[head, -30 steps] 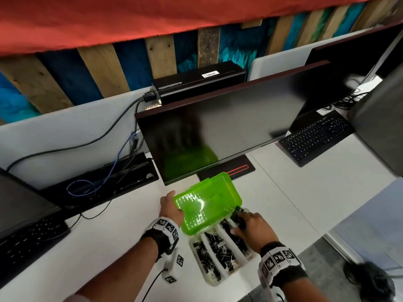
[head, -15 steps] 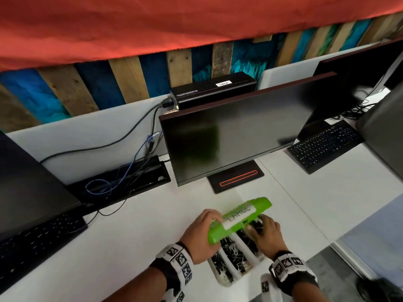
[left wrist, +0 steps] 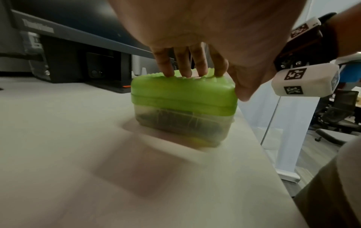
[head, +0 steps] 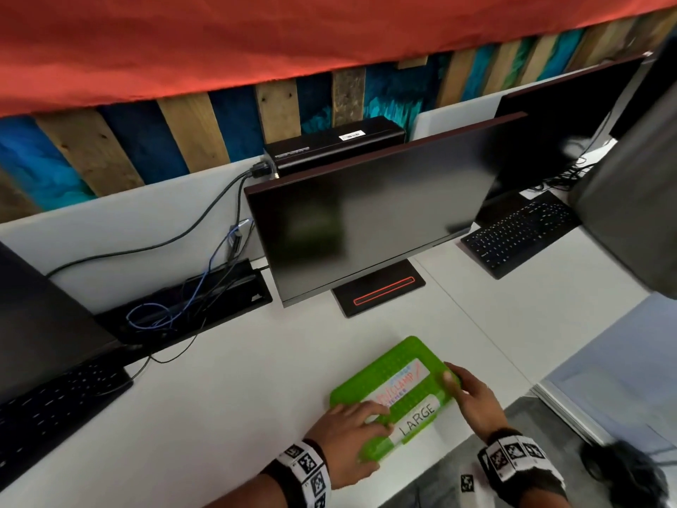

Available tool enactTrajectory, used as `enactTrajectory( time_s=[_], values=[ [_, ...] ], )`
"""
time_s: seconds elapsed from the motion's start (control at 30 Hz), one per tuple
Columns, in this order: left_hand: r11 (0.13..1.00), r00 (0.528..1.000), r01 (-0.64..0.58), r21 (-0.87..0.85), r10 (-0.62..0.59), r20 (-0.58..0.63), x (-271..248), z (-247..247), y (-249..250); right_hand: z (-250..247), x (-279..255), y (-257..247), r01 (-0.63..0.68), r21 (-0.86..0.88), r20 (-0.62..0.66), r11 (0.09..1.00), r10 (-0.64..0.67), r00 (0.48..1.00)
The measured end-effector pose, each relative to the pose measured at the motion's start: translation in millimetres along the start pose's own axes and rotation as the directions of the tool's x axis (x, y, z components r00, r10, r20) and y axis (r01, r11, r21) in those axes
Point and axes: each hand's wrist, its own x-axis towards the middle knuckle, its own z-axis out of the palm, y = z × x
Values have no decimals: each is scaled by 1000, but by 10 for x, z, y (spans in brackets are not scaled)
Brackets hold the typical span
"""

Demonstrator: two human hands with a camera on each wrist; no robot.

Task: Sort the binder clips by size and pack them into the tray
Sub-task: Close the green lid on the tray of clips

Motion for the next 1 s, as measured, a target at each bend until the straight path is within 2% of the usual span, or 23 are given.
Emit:
enactTrajectory(
  time_s=[0.07, 0.13, 0.23, 0.47, 0.57, 0.67, 0.73, 0.8, 0.87, 0.93, 1.0],
  values=[
    [999, 1000, 4, 44, -4, 8, 8, 14, 18, 71, -45, -25, 22, -69, -29, 997, -24, 999],
    [997, 1000, 16, 81, -17, 10, 8, 34, 36, 103, -26, -2, 21, -66, -71, 998, -26, 997],
    [991, 999, 27, 128, -30, 23, -3, 85, 74, 111, 35, 79, -12, -45, -71, 999, 9, 997],
    [981, 992, 62, 186, -81, 98, 11, -6, 154, 104, 85, 77, -2, -93, -52, 996, -3, 999],
    [987, 996, 66, 145, -74, 52, 14, -24, 186, 73, 49, 89, 21, -44, -76, 999, -25, 997],
    [997, 993, 76, -17, -77, -87, -4, -124, 196, 2, 36, 102, 29, 13, -141, 999, -27, 990],
    [977, 968, 114, -178, -149, -200, -5, -286, 183, -29, 49, 74, 54, -79, -146, 995, -65, 987],
    [939, 935, 169, -300, -249, -252, 25, -440, 139, -2, 69, 18, 110, -194, -110, 975, -133, 985],
    [922, 919, 199, -333, -294, -263, 72, -530, 80, 68, 89, -56, 167, -326, -34, 930, -188, 981],
    [921, 924, 220, -321, -302, -235, 109, -554, 51, 144, 110, -90, 203, -500, 39, 842, -213, 976],
    [927, 933, 218, -306, -290, -212, 132, -548, 49, 170, 127, -123, 203, -559, 43, 804, -216, 975]
  ],
)
